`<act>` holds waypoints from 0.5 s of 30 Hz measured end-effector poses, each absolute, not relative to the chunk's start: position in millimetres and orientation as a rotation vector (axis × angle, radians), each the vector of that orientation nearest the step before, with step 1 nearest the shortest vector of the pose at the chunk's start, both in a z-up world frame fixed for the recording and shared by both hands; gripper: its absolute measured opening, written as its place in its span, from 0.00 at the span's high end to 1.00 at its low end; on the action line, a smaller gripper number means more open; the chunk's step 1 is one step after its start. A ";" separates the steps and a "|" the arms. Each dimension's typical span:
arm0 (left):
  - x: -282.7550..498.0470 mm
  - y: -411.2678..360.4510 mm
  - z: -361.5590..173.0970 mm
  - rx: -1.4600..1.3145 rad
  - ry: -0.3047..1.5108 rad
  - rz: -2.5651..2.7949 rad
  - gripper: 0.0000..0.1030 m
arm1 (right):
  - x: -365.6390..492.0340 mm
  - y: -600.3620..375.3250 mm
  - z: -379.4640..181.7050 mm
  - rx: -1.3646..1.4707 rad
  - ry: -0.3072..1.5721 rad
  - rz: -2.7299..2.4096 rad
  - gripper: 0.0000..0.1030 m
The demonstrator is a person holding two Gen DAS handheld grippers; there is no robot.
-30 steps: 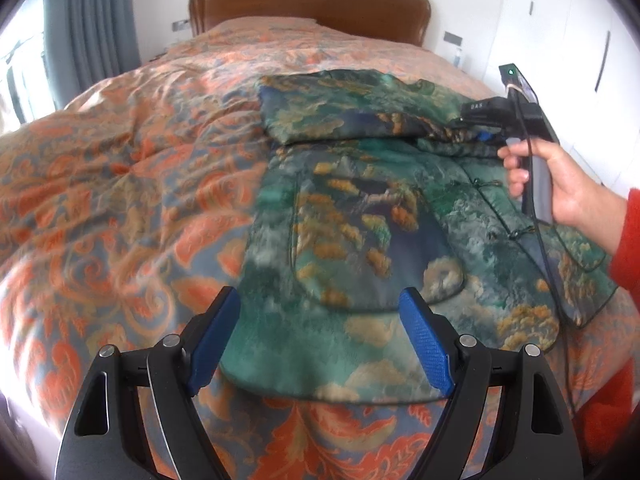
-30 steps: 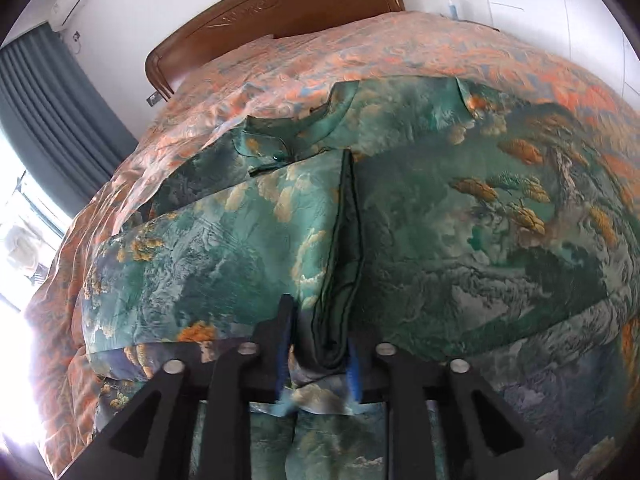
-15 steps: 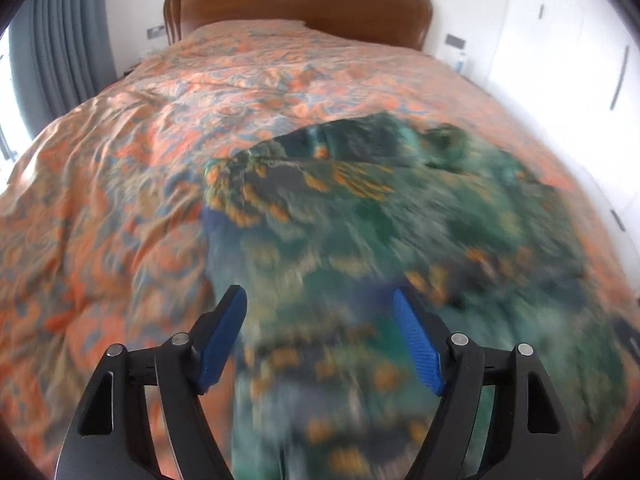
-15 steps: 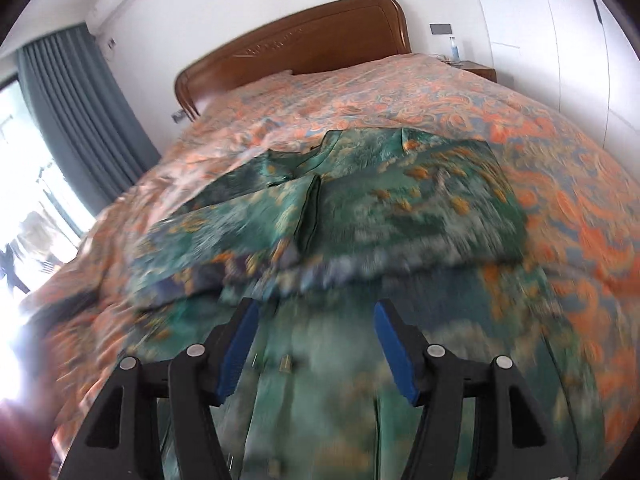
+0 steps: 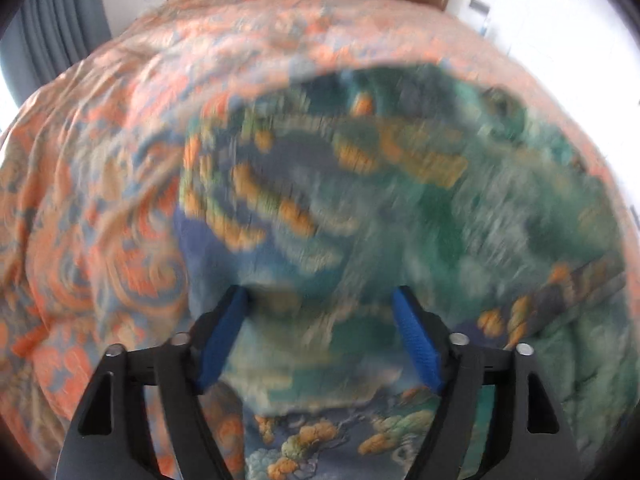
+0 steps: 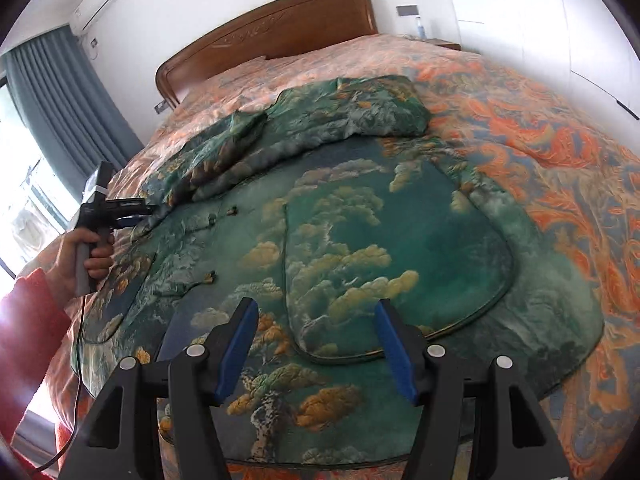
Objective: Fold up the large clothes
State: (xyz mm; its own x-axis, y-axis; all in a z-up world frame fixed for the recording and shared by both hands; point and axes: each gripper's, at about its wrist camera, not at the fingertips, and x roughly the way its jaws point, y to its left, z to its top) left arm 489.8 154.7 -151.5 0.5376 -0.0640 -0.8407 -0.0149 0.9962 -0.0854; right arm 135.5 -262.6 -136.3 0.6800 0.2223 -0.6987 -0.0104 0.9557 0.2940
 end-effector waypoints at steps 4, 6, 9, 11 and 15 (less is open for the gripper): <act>521.7 164.1 -144.5 -0.143 1.004 -0.006 0.21 | 132.7 -259.6 -122.7 0.267 0.760 0.147 0.40; 540.3 166.8 -155.2 -0.159 1.021 0.031 0.21 | 134.2 -253.6 -118.8 0.258 0.750 0.162 0.40; 560.9 173.6 -181.8 -0.212 1.082 0.095 0.18 | 139.1 -247.2 -124.4 0.260 0.768 0.179 0.40; 561.9 176.2 -188.9 -0.223 1.084 0.104 0.17 | 142.2 -245.6 -132.5 0.268 0.797 0.186 0.40; 557.7 178.0 -169.5 -0.258 1.033 0.071 0.17 | 142.5 -248.3 -143.5 0.275 0.822 0.189 0.40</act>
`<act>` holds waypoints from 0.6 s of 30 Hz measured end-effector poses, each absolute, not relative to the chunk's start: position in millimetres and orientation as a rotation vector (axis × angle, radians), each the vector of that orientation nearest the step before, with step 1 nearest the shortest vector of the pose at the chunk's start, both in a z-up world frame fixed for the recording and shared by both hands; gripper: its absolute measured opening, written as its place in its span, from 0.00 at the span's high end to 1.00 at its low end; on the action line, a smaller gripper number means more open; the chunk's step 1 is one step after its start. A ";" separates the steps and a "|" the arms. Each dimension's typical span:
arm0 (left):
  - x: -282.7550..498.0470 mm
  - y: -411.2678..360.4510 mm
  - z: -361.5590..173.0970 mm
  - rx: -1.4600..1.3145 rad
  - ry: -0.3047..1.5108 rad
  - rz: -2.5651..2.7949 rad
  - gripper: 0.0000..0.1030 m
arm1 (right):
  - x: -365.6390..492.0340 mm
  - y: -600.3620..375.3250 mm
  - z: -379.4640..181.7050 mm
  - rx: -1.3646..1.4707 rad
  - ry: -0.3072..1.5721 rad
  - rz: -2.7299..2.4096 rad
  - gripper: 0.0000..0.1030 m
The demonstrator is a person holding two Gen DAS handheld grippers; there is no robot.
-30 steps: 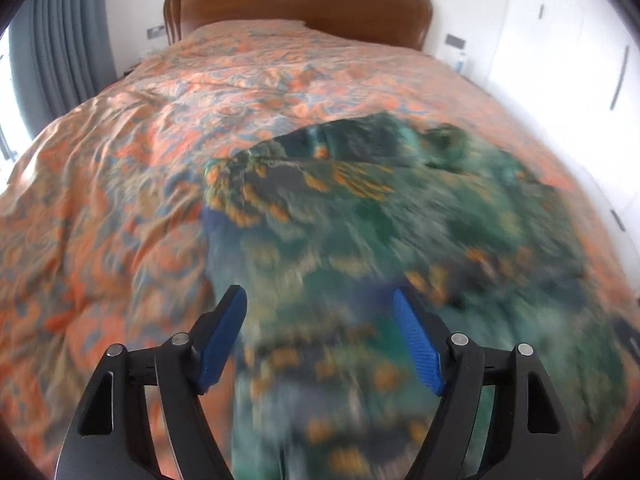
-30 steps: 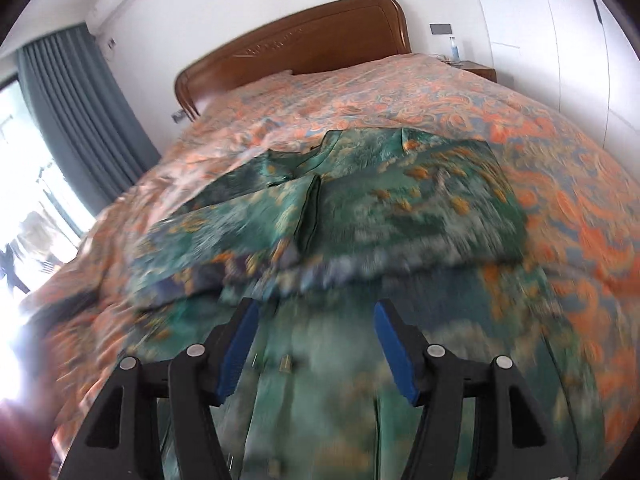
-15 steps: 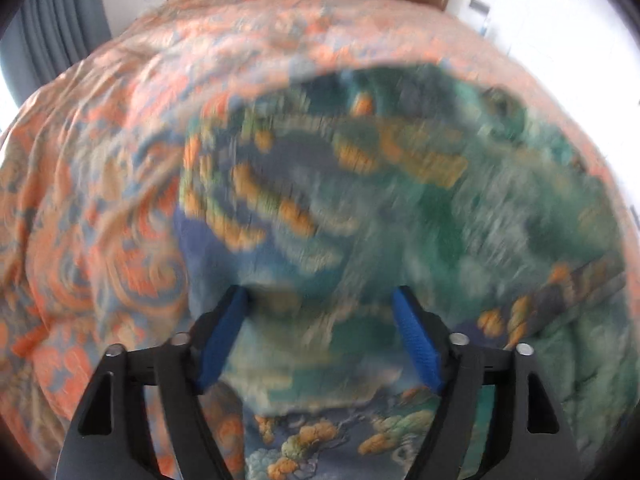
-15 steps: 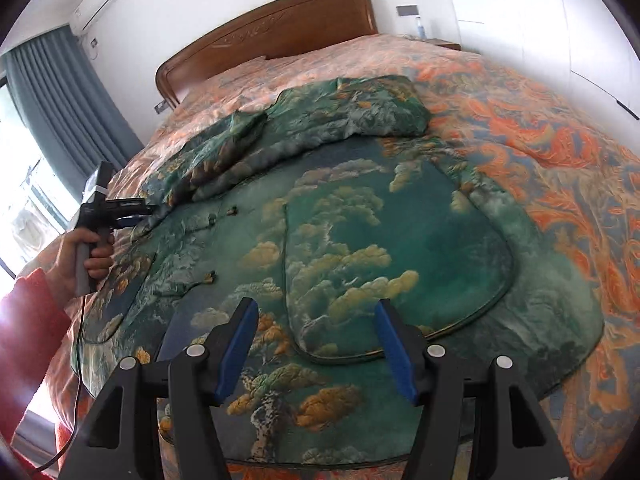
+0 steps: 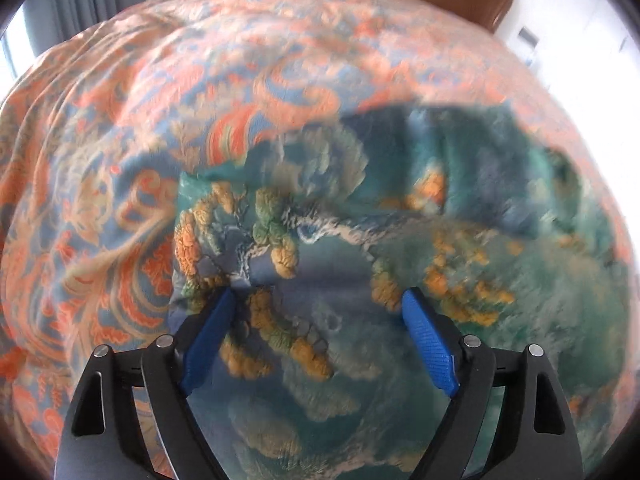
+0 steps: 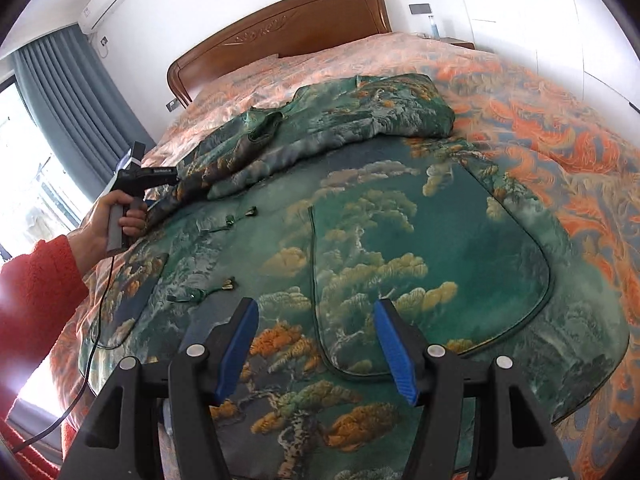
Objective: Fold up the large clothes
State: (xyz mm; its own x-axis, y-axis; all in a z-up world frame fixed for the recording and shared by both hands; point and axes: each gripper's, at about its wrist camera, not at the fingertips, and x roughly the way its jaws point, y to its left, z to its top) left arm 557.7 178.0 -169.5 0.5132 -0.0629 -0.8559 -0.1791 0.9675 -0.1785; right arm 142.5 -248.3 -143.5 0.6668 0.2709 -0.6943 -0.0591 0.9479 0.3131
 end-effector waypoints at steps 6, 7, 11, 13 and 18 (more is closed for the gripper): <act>570.2 194.5 -157.1 -0.359 0.989 0.098 0.15 | 144.5 -245.7 -139.5 0.257 0.794 0.193 0.40; 573.9 195.2 -162.3 -0.351 1.004 0.109 0.14 | 145.1 -244.0 -139.7 0.257 0.793 0.196 0.40; 580.9 183.1 -176.3 -0.276 1.034 0.161 0.14 | 143.4 -240.3 -142.2 0.256 0.804 0.203 0.40; 568.3 181.3 -163.3 -0.281 1.008 0.132 0.16 | 140.4 -241.4 -141.5 0.248 0.804 0.201 0.40; 488.1 183.9 -111.4 -0.317 0.912 -0.024 0.13 | 132.4 -255.6 -131.0 0.233 0.771 0.151 0.39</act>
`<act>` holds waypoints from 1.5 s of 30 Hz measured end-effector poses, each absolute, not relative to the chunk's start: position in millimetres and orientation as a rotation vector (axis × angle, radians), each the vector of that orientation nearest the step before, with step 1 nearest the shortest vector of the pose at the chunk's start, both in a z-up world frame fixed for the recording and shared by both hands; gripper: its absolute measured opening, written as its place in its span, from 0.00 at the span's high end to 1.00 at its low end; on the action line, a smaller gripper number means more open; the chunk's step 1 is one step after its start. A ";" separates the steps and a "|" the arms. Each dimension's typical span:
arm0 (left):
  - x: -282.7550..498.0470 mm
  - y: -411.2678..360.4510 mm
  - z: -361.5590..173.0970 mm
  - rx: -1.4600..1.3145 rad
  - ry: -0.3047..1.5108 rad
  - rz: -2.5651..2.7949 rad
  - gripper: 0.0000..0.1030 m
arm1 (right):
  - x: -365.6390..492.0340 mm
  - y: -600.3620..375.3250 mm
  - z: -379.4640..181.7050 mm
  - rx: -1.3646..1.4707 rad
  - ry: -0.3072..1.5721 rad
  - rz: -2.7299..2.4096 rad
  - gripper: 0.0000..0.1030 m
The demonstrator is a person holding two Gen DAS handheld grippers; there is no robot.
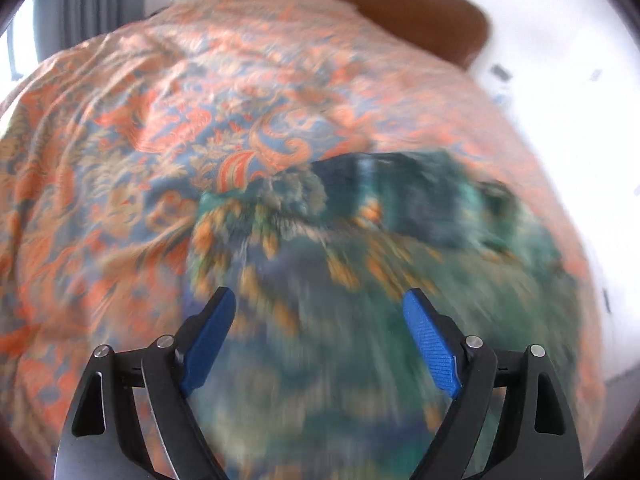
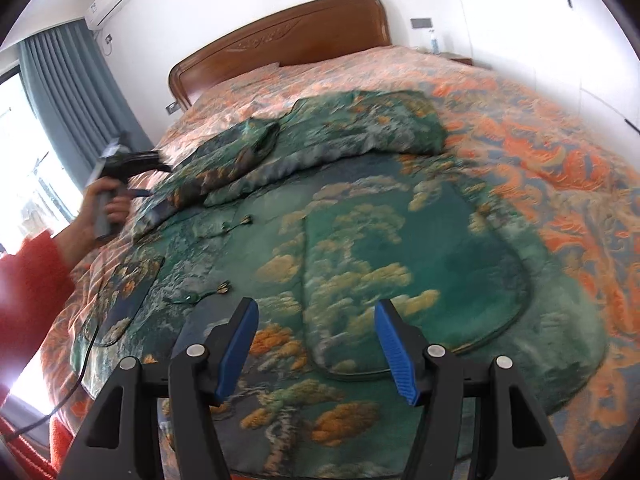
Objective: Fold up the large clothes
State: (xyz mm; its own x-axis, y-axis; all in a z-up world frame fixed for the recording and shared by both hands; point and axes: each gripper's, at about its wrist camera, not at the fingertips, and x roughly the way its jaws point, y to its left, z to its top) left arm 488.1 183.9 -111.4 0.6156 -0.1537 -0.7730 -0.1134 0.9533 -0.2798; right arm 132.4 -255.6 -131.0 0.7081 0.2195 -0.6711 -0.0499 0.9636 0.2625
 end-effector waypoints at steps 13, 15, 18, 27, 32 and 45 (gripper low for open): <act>270.1 186.1 -172.0 -0.228 1.098 -0.061 0.09 | 121.9 -351.5 -101.7 0.151 0.774 -0.002 0.23; 258.0 187.3 -182.2 -0.290 1.102 -0.075 0.09 | 129.7 -374.2 -107.5 0.165 0.846 -0.020 0.23; 252.5 183.2 -184.6 -0.374 1.097 -0.132 0.09 | 141.8 -407.2 -121.2 0.252 0.951 0.012 0.23; 252.6 148.5 -191.9 -0.248 1.182 -0.227 0.48 | 168.3 -381.0 -164.7 0.250 1.122 0.244 0.23; 246.1 141.5 -170.9 -0.202 1.194 -0.212 0.84 | 171.1 -375.0 -166.1 0.294 1.187 0.284 0.74; 197.1 152.1 -121.5 -0.243 1.148 -0.250 0.88 | 158.8 -365.0 -91.7 0.301 1.053 0.346 0.87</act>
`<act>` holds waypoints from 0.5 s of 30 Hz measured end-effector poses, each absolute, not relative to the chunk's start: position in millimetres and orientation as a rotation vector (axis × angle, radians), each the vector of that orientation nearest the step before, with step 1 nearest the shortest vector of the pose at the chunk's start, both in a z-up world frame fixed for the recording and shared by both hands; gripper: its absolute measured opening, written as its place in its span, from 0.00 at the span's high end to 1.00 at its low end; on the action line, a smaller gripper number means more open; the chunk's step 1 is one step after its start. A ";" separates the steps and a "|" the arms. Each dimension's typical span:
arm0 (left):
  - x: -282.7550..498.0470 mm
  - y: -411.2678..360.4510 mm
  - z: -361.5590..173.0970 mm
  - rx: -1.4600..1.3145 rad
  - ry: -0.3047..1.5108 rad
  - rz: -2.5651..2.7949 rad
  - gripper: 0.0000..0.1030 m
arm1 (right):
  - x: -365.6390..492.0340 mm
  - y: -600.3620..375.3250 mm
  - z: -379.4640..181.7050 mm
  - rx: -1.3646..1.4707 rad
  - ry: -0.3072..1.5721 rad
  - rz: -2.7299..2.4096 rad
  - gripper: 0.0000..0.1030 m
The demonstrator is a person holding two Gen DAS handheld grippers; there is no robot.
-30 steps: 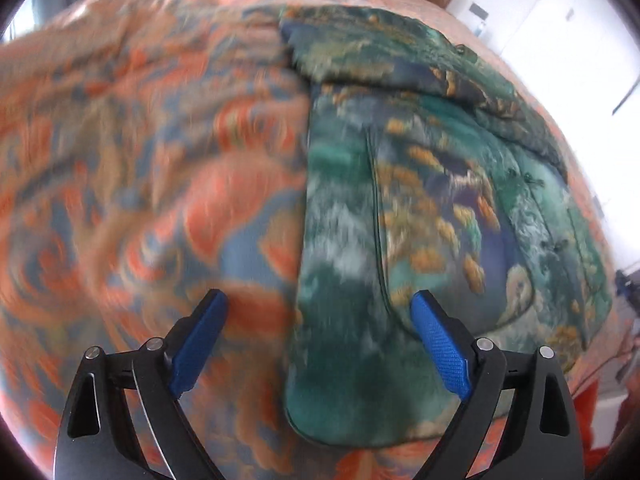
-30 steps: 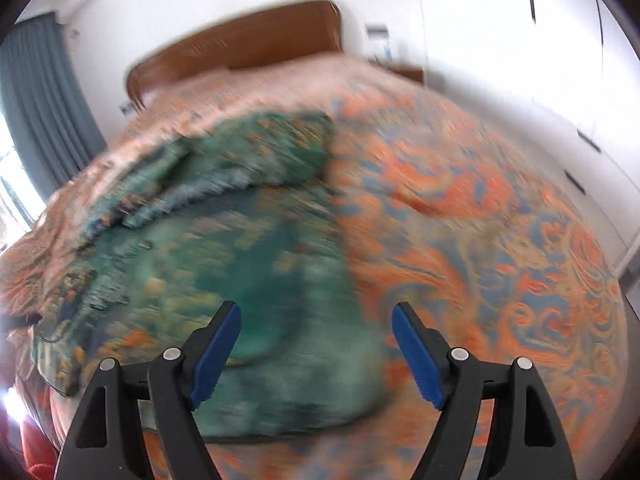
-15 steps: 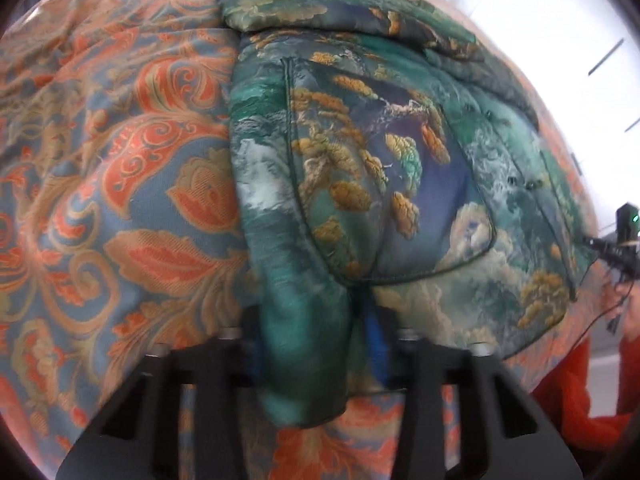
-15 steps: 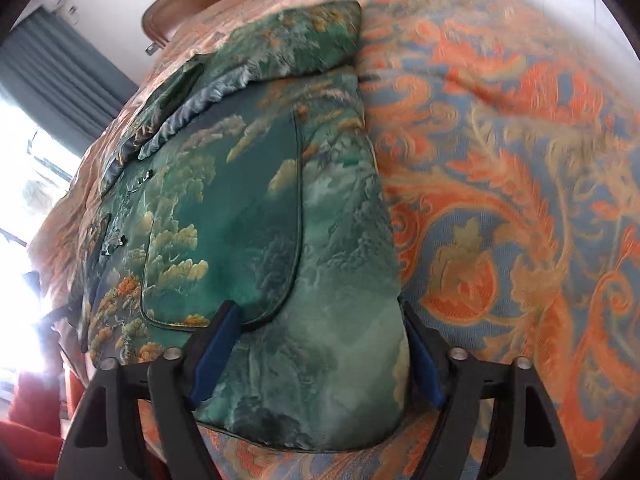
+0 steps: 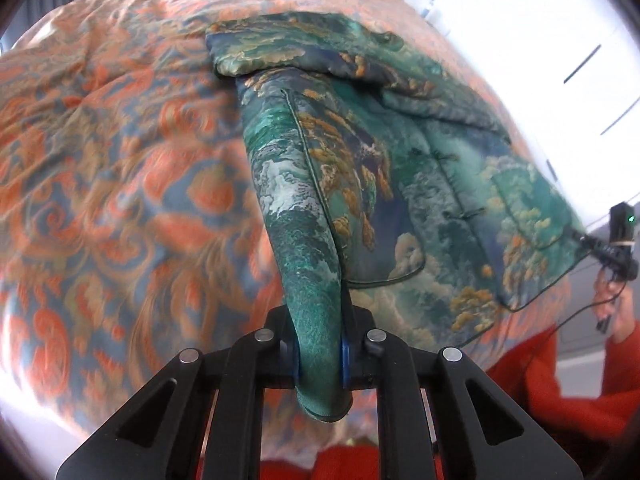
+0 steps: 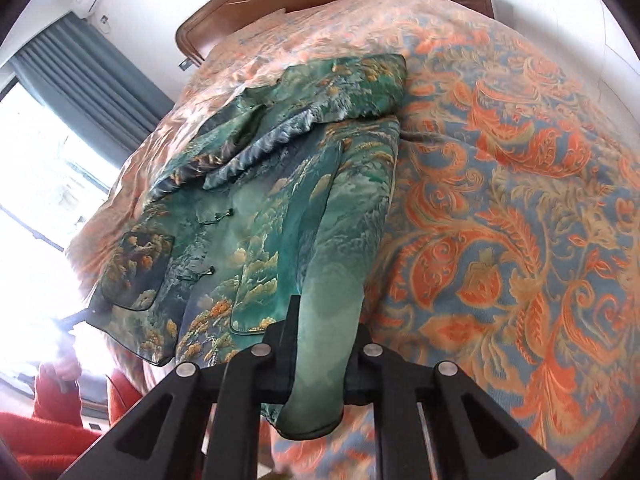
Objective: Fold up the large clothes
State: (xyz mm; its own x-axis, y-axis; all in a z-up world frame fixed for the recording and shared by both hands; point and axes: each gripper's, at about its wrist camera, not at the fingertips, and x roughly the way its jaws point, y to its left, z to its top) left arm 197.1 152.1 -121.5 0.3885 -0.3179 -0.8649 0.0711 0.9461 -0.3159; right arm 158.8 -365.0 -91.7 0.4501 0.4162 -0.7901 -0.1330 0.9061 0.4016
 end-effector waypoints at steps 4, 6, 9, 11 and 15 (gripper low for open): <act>164.9 165.4 -140.8 -0.305 1.187 -0.223 0.88 | 143.4 -373.8 -105.1 0.297 1.078 0.346 0.87; 149.3 170.0 -146.8 -0.346 1.202 -0.221 0.88 | 140.0 -378.1 -114.3 0.312 1.098 0.337 0.87; 131.3 171.9 -151.3 -0.360 1.221 -0.217 0.88 | 126.8 -388.7 -128.4 0.362 1.132 0.333 0.87; 124.1 169.3 -155.9 -0.338 1.232 -0.213 0.88 | 118.6 -390.6 -134.4 0.370 1.145 0.332 0.87; 141.0 165.1 -172.5 -0.285 1.253 -0.179 0.76 | 117.6 -386.3 -144.3 0.335 1.142 0.310 0.87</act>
